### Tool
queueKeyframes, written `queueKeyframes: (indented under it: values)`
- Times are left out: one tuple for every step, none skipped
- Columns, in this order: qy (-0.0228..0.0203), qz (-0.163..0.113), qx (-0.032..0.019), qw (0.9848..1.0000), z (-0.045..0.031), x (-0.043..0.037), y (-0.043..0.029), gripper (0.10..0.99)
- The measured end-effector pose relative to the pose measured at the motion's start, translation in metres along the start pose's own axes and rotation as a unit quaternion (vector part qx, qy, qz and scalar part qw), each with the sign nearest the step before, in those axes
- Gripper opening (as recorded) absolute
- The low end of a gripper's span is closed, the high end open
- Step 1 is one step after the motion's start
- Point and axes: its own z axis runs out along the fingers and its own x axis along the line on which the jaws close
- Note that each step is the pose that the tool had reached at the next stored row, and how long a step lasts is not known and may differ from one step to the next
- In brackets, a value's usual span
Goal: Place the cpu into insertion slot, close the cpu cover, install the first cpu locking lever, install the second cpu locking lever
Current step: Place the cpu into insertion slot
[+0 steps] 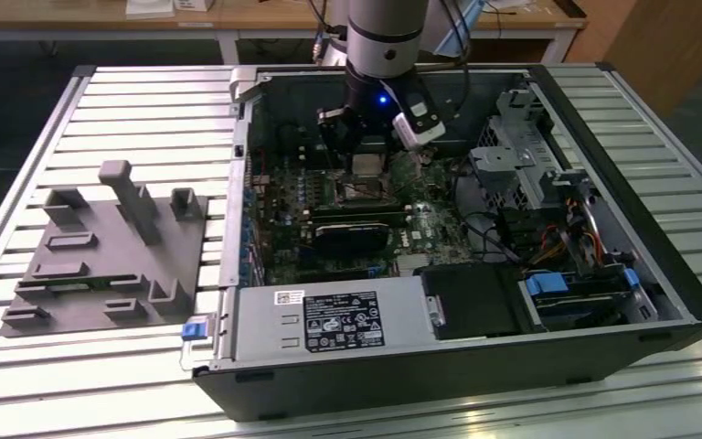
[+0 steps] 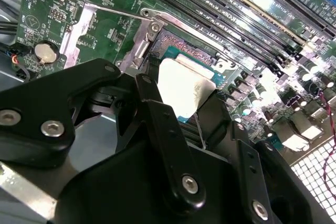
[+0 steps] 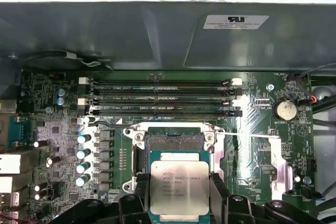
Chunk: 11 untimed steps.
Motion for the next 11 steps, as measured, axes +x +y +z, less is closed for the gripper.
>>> queueKeyframes:
  values:
    - [0.0,0.0,0.0,1.0,0.0,0.0,0.0,0.541]
    - [-0.0001,0.001,0.0001,1.0,0.0,0.0,0.0,0.541]
    - [-0.0004,0.005,0.0001,1.0,0.0001,0.0,0.0,0.541]
    - [-0.0011,0.013,0.0002,0.9999,0.0002,0.0,0.0,0.541]
    - [-0.0018,0.022,0.0001,0.9998,0.0004,0.0,0.0,0.541]
    - [-0.0026,0.031,0.0001,0.9995,0.0005,0.0,0.0,0.541]
    - [-0.0034,0.041,0.0001,0.9992,0.0007,0.0,0.0,0.541]
    - [-0.0041,0.05,0.0002,0.9987,0.0009,0.0,0.0,0.541]
    - [-0.0049,0.059,0.0002,0.9983,0.001,0.0,0.0,0.541]
    - [-0.0056,0.068,0.0002,0.9977,0.0012,0.0,-0.0001,0.541]
    - [-0.0063,0.077,0.0003,0.997,0.0013,0.0,-0.0001,0.541]
